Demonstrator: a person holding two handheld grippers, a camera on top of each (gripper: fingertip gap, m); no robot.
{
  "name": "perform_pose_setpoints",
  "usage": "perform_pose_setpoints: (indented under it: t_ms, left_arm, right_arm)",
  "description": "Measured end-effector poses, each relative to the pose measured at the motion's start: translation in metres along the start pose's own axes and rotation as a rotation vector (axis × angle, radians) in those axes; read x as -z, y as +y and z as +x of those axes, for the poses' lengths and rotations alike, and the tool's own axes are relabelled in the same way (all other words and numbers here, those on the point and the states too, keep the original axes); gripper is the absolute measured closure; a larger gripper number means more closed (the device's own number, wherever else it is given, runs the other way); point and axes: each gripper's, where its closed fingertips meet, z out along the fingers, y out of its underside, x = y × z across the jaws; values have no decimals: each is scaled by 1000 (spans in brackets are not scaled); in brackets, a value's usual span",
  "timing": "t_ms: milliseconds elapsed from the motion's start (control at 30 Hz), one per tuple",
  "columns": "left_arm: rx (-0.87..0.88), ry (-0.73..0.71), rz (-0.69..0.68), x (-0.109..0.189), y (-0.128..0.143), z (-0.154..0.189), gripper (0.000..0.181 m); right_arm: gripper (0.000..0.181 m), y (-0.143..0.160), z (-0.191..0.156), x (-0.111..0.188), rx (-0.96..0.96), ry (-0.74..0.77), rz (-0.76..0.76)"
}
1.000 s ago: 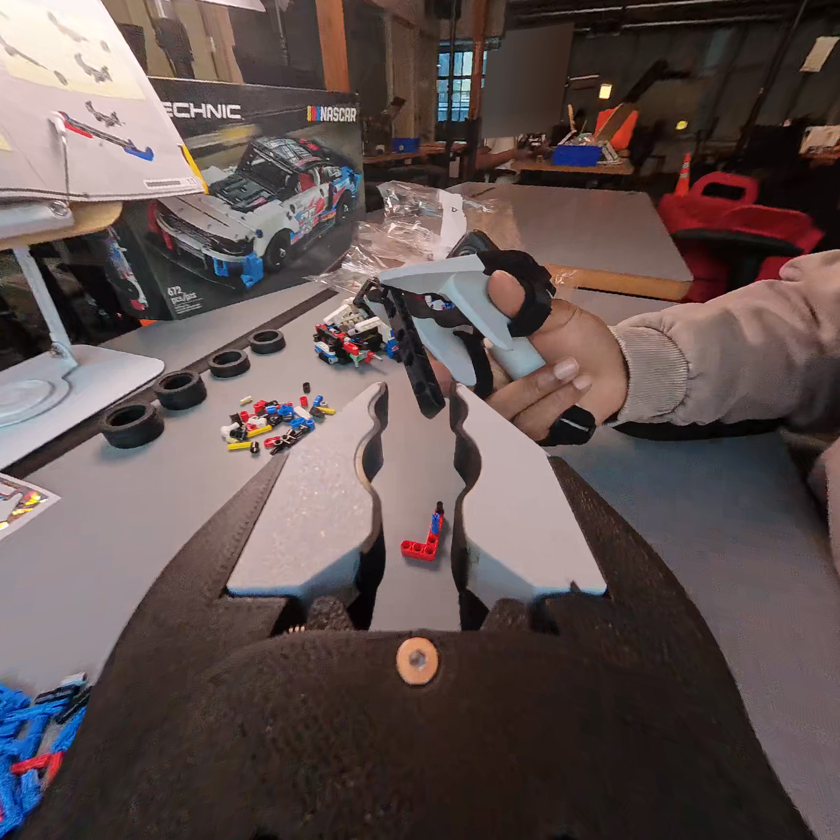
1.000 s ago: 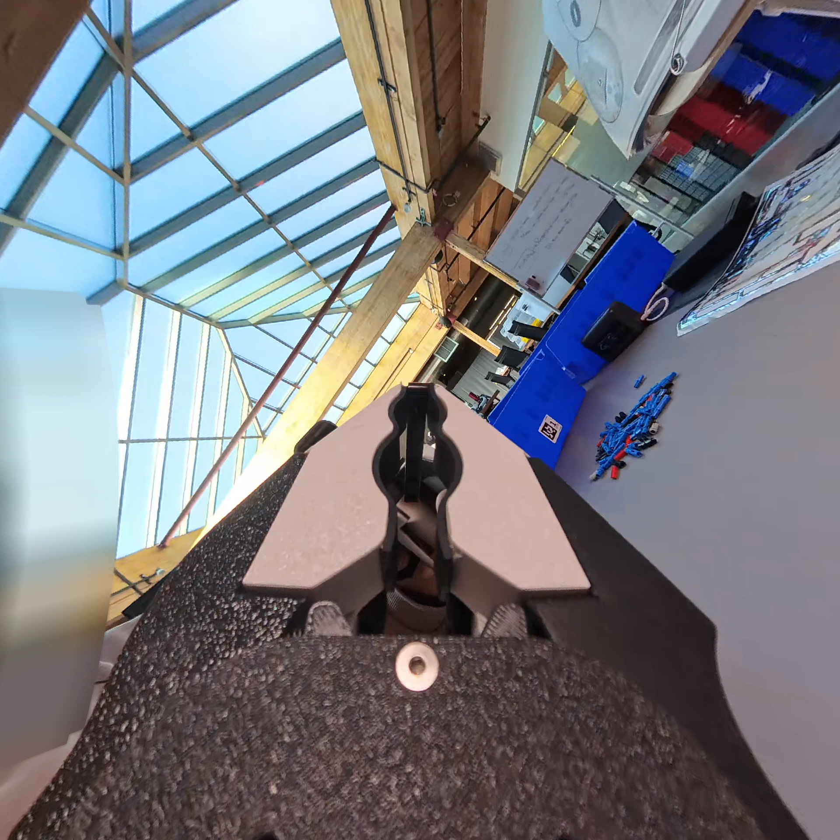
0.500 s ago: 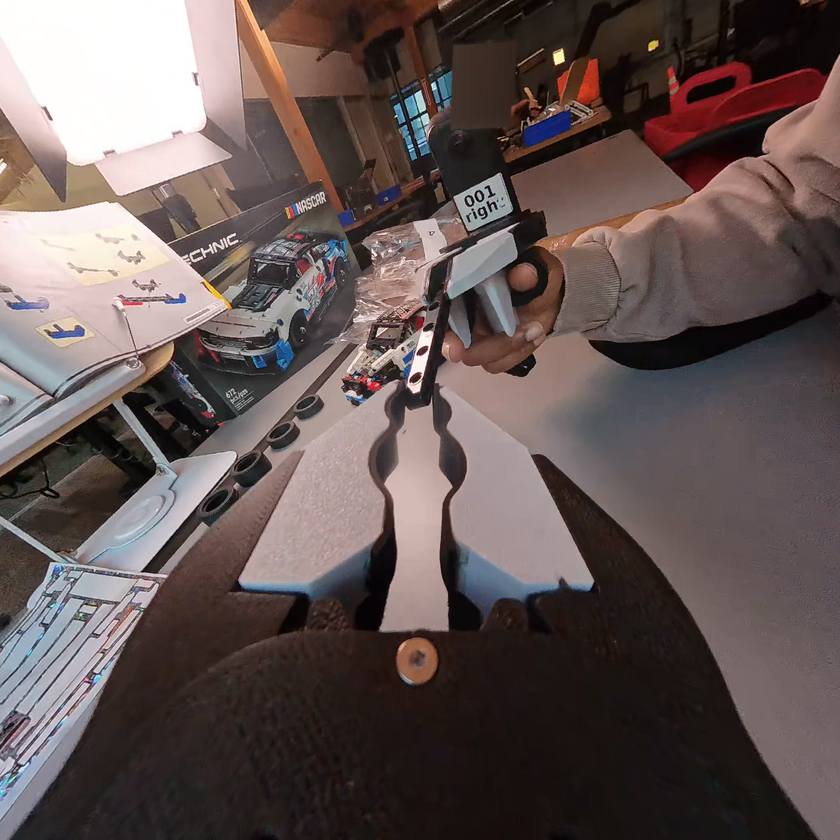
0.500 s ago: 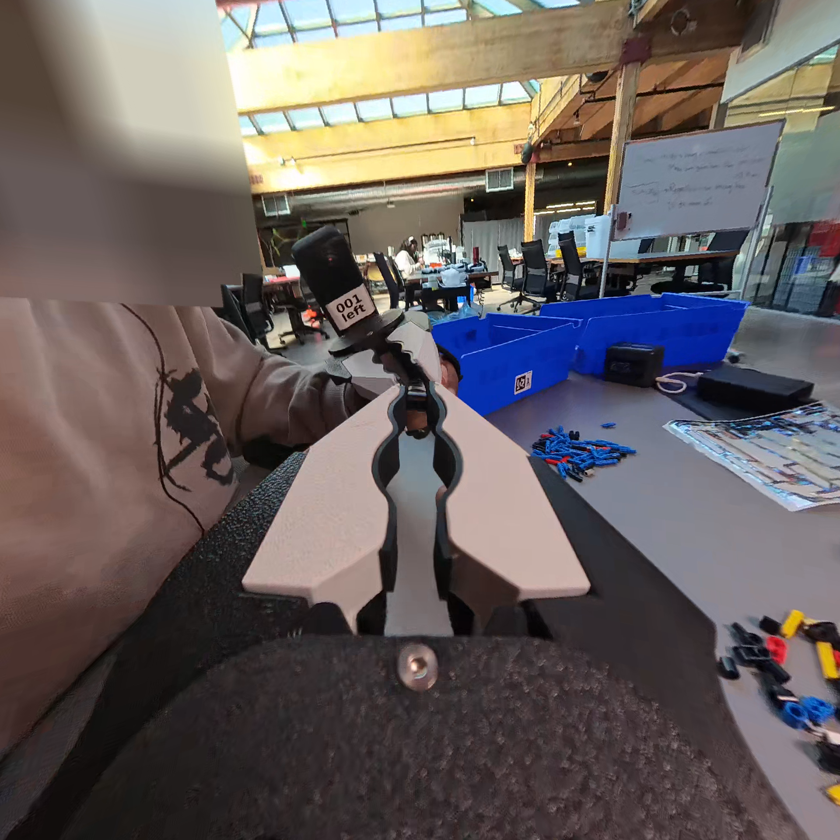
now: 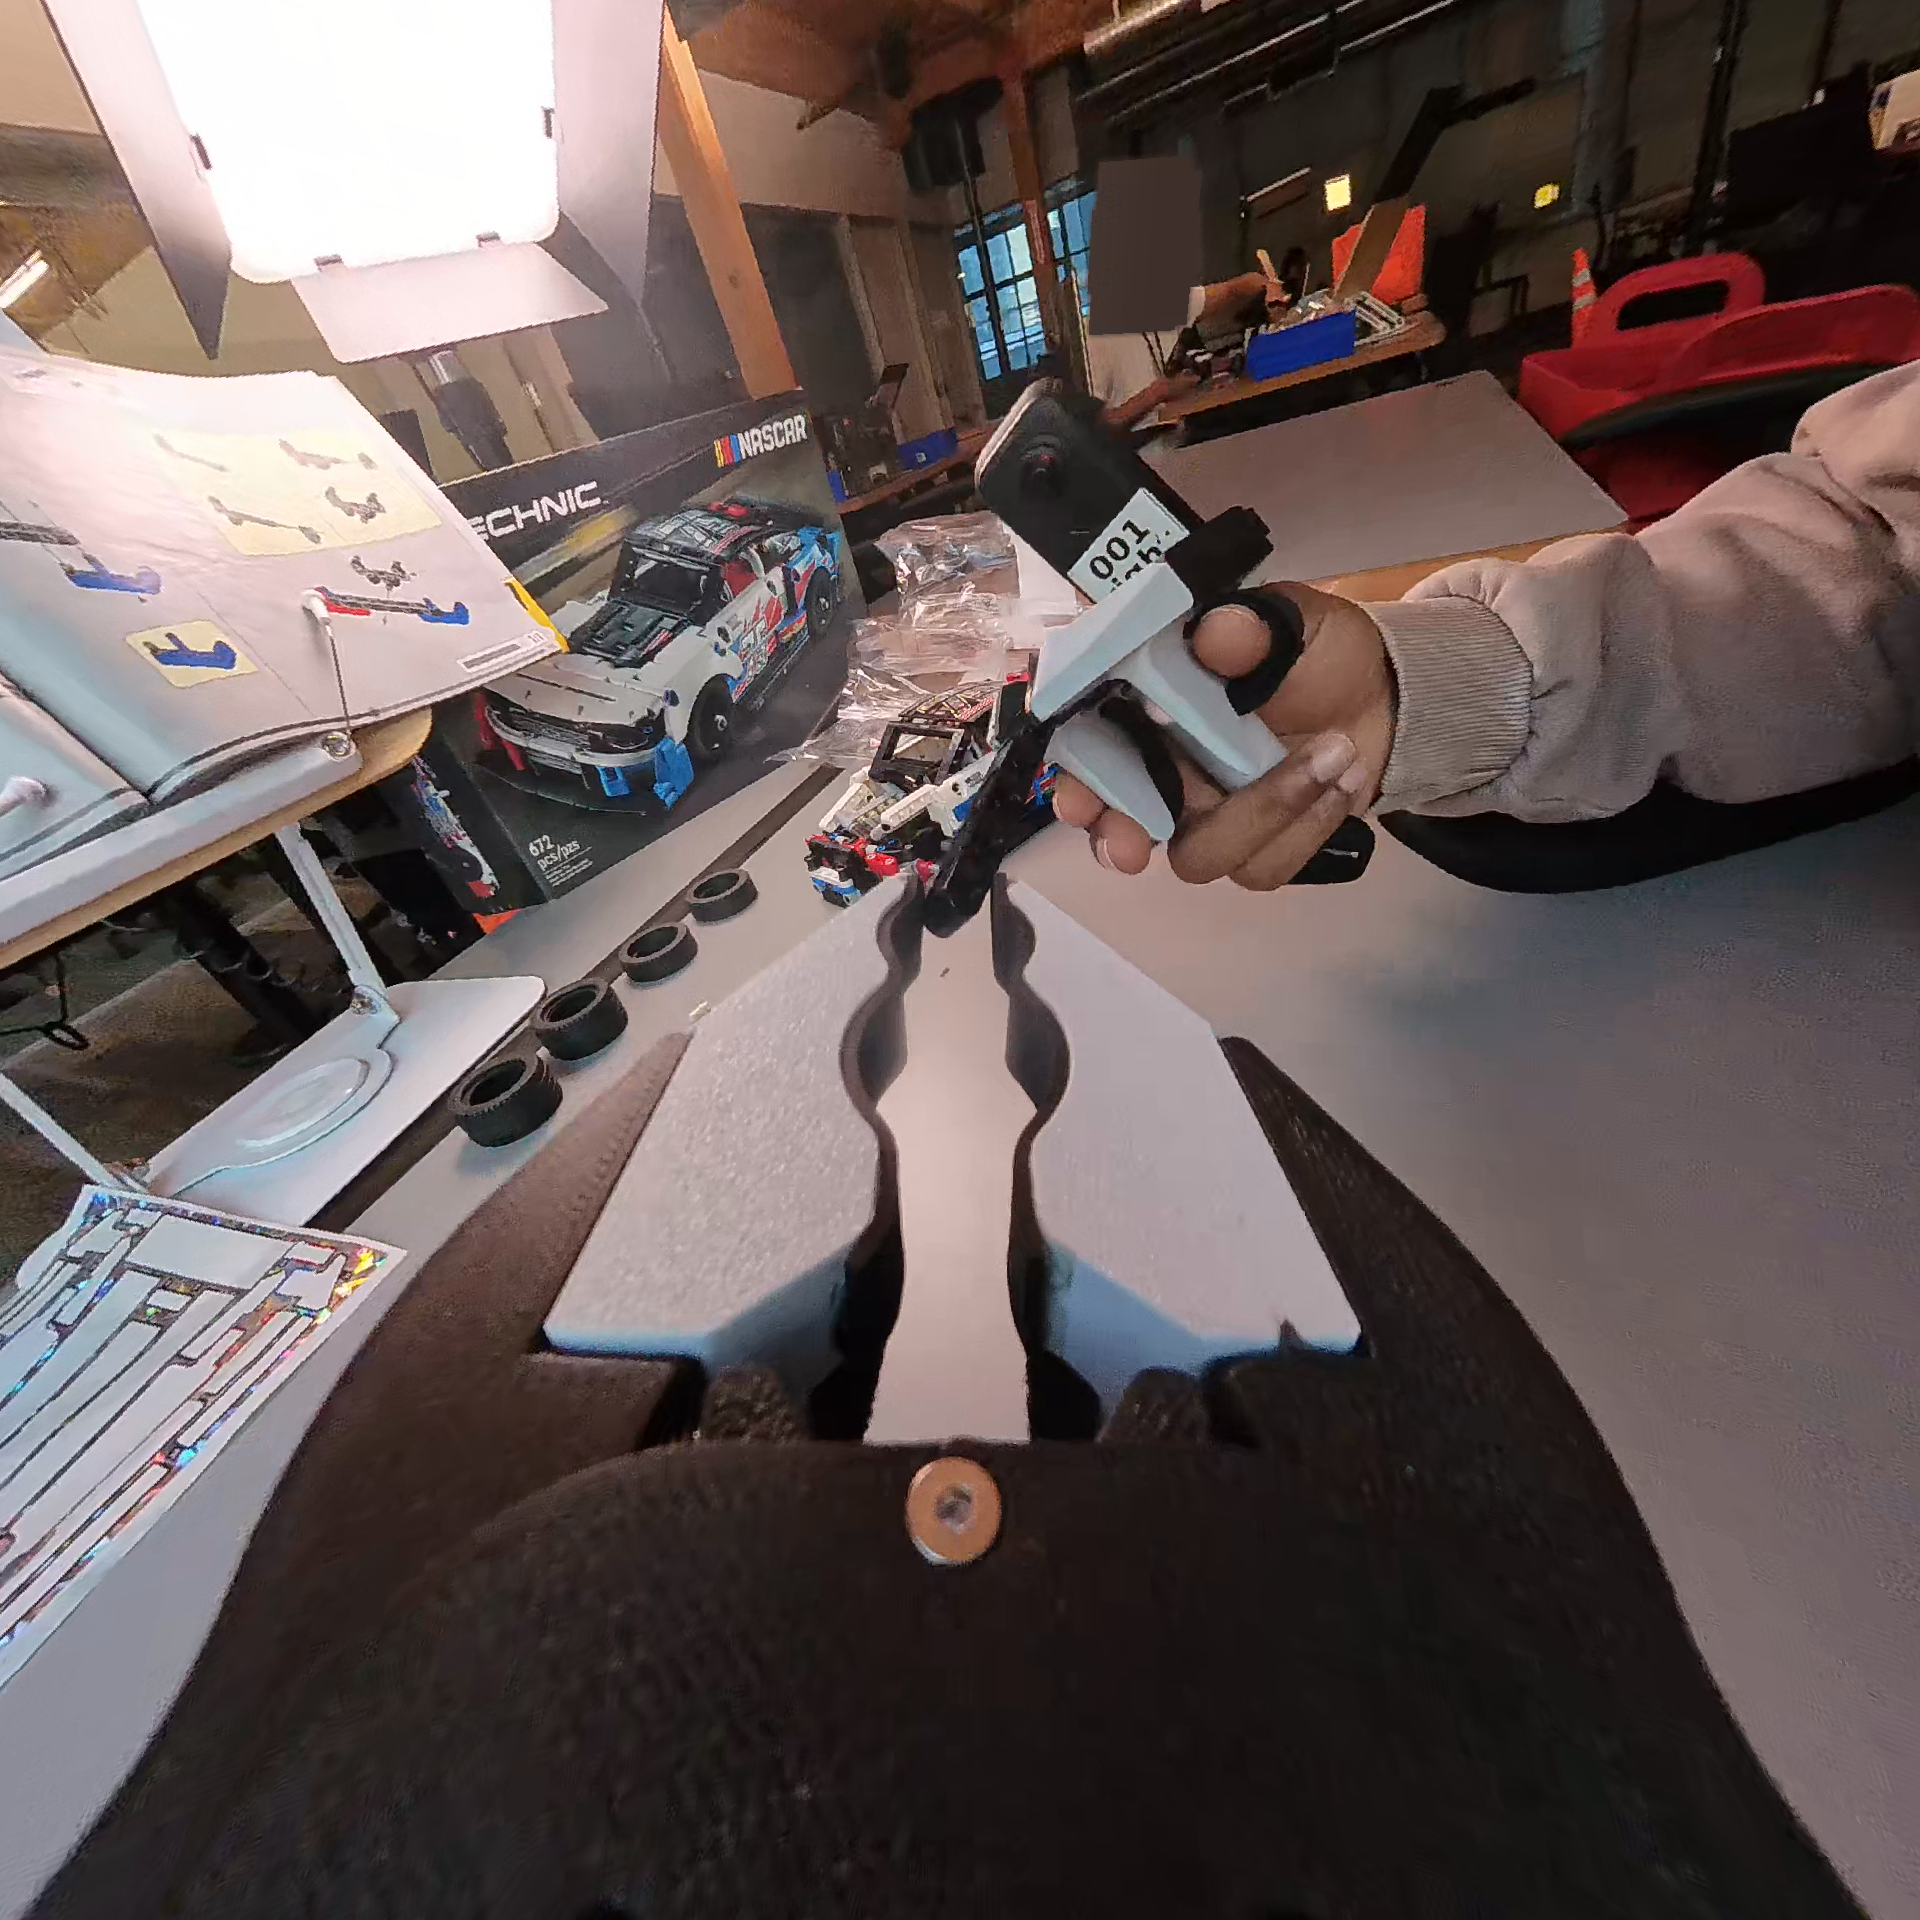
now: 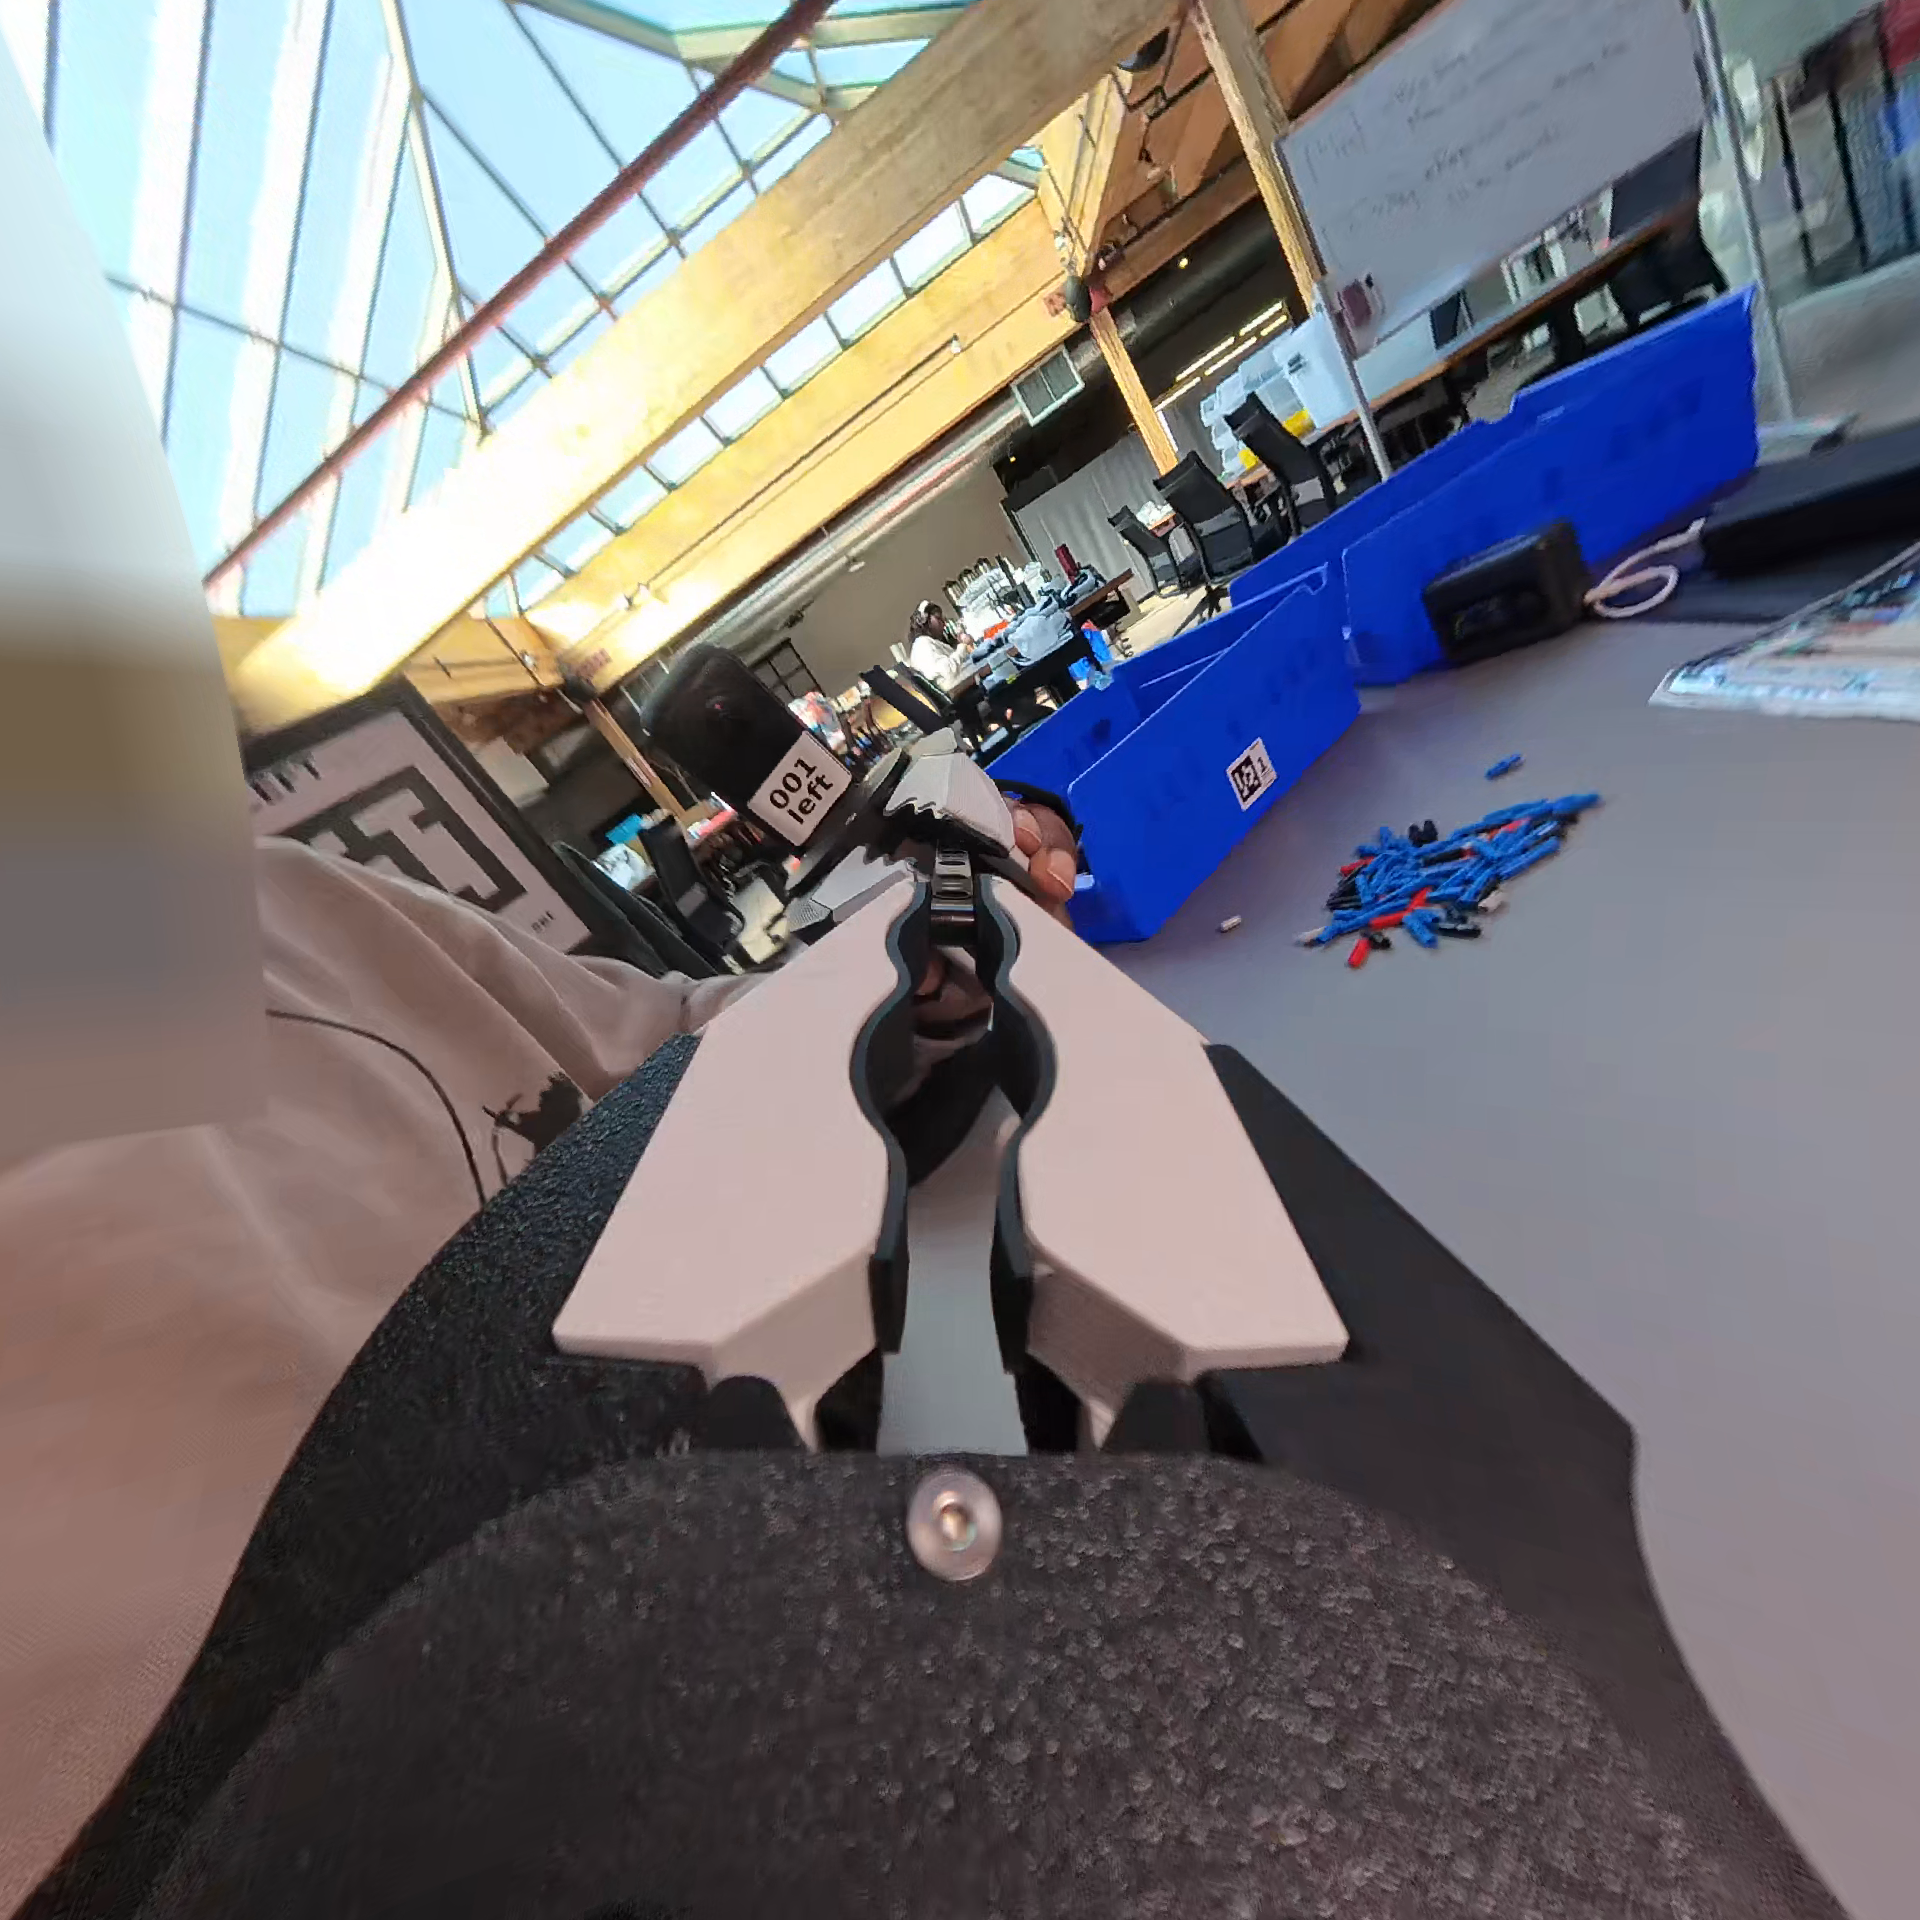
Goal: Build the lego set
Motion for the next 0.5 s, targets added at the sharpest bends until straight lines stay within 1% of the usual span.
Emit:
perform_pose_setpoints:
  t_ms: [133, 200, 500]
  left_arm:
    - [-11, -3, -22, 0, 6, -2, 171]
    - [-29, 0, -38, -1, 10, -1, 171]
    - [-139, -14, -107, 0, 24, -2, 167]
  right_arm:
    - [176, 6, 12, -1, -278, -9, 9]
    - [175, 10, 16, 0, -358, -16, -1]
    - [176, 26, 27, 1, -526, -13, -39]
